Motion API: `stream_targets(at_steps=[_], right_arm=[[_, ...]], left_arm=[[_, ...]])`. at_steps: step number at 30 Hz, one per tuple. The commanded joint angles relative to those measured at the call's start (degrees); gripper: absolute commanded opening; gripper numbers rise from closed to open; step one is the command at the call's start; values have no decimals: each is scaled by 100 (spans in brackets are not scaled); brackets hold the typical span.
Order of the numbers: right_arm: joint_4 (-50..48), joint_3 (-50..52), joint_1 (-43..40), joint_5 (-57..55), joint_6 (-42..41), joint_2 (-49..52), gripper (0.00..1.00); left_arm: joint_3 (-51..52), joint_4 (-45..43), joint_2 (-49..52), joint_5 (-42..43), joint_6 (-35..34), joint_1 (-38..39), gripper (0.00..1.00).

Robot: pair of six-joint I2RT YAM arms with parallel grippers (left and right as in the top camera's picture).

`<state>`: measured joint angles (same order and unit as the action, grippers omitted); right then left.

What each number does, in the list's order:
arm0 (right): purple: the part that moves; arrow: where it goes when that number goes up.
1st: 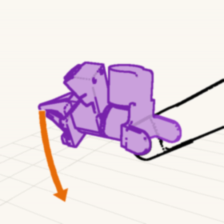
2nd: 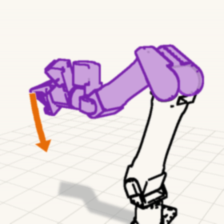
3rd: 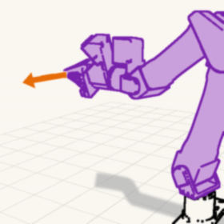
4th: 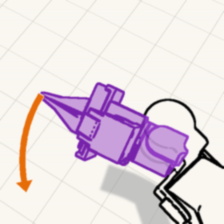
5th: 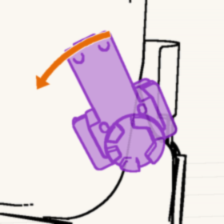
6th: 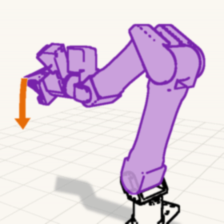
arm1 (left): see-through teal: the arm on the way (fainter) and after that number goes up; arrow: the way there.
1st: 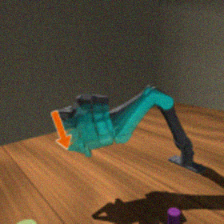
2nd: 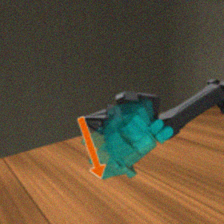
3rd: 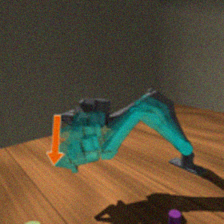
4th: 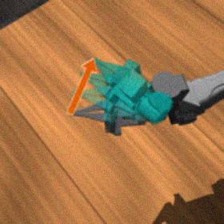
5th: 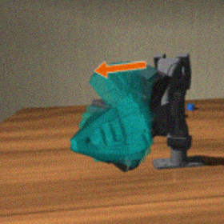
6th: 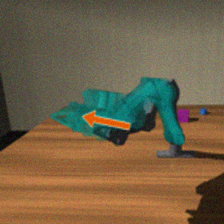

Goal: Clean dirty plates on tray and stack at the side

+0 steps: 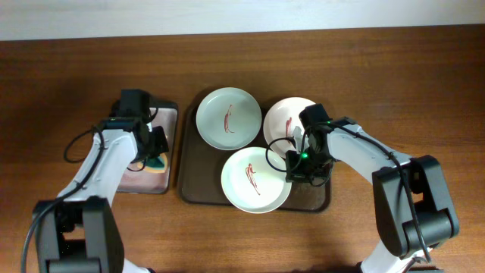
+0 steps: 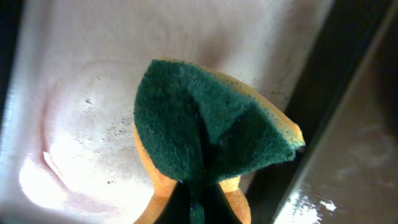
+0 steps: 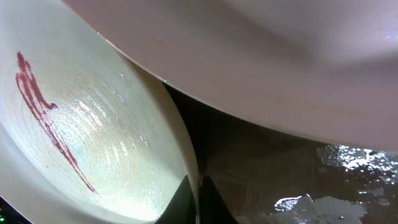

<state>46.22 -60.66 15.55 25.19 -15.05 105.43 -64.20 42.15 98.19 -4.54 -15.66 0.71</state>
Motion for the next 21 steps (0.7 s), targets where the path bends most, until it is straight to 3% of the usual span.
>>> stream_targets(at_steps=[1,14,21], right_arm=[[2,-87,28,-11,-48,46,4],[2,-87,28,-11,-48,46,4],[2,-87,28,-11,-48,46,4]], left_arm=[[92,-79,214,420,-166,4,0],[94,-317,221,1231,-164,256,0],[-260,-142,68,920,-140,201,0]])
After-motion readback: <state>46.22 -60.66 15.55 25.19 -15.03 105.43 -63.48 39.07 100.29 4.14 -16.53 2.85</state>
